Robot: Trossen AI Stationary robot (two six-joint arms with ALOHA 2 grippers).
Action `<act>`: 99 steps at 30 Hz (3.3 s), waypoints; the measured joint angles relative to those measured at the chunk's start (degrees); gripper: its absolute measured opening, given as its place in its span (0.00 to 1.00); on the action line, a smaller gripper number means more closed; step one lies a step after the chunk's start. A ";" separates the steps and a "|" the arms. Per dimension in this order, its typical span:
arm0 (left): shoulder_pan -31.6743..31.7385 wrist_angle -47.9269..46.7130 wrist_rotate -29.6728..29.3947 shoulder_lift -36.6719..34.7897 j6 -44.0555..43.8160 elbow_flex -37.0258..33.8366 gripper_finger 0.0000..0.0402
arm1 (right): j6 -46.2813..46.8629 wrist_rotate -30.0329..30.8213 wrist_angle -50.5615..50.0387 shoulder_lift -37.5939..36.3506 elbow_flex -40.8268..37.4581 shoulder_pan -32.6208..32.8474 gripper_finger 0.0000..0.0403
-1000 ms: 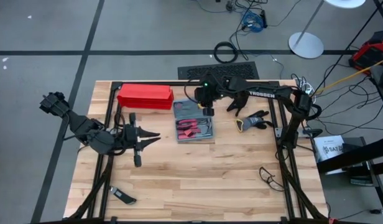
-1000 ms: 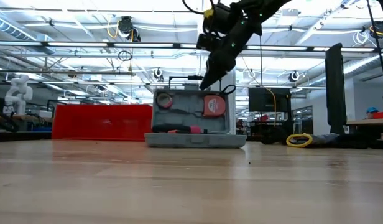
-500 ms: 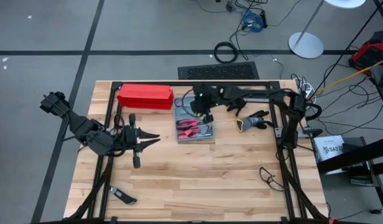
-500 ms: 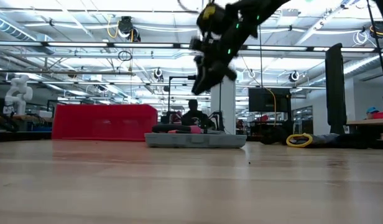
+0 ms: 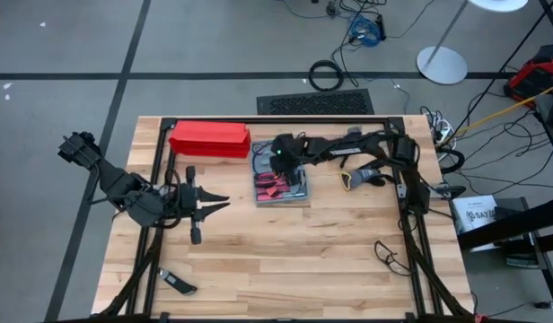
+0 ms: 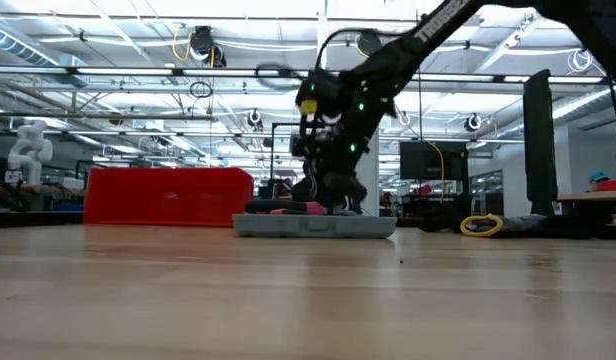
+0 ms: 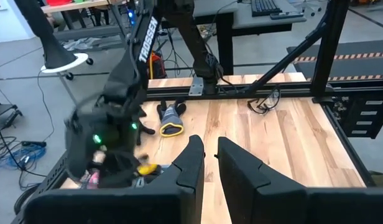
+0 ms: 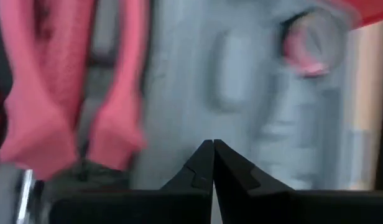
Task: Prefit tool cases
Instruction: Remove the orange measuring tape from the gray pre-fit tool case
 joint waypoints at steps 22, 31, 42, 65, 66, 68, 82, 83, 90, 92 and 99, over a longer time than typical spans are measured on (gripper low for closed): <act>0.16 -1.71 -5.76 0.37 -0.50 0.02 0.13 | 3.46 -1.66 -7.90 -9.68 -0.12 12.09 0.00; 12.89 -6.98 0.56 9.76 -8.37 -3.93 0.13 | 18.89 -10.75 -9.99 -28.63 -13.18 17.37 0.00; 34.38 0.06 18.37 25.47 21.10 -3.89 0.13 | 39.24 13.76 18.38 -31.95 -31.93 33.58 0.00; 50.38 6.11 43.97 43.45 34.61 -3.85 0.13 | 52.48 16.32 12.98 -17.95 -30.85 34.28 0.00; 50.35 5.49 44.65 43.43 34.16 -3.85 0.13 | 52.06 16.94 11.37 -18.56 -30.87 34.20 0.00; 50.03 4.70 46.46 43.38 32.62 -3.85 0.13 | 50.23 18.24 8.34 -19.67 -30.93 34.03 0.00; 40.90 6.61 55.62 43.23 18.70 -3.85 0.13 | 36.63 20.92 0.23 -24.74 -31.30 25.92 0.00; 40.22 6.87 55.59 43.23 17.92 -3.83 0.13 | 36.12 20.93 0.73 -24.74 -31.30 25.43 0.00; 37.88 6.24 45.42 40.87 18.44 -1.75 0.13 | 34.88 21.00 4.44 -25.85 -31.26 24.86 0.00; 37.88 5.14 41.54 39.38 20.07 -1.50 0.13 | 35.81 21.13 4.19 -27.30 -31.26 25.18 0.00; 42.21 2.98 30.62 38.25 29.10 -1.61 0.13 | 37.12 21.33 4.18 -33.71 -31.24 27.11 0.00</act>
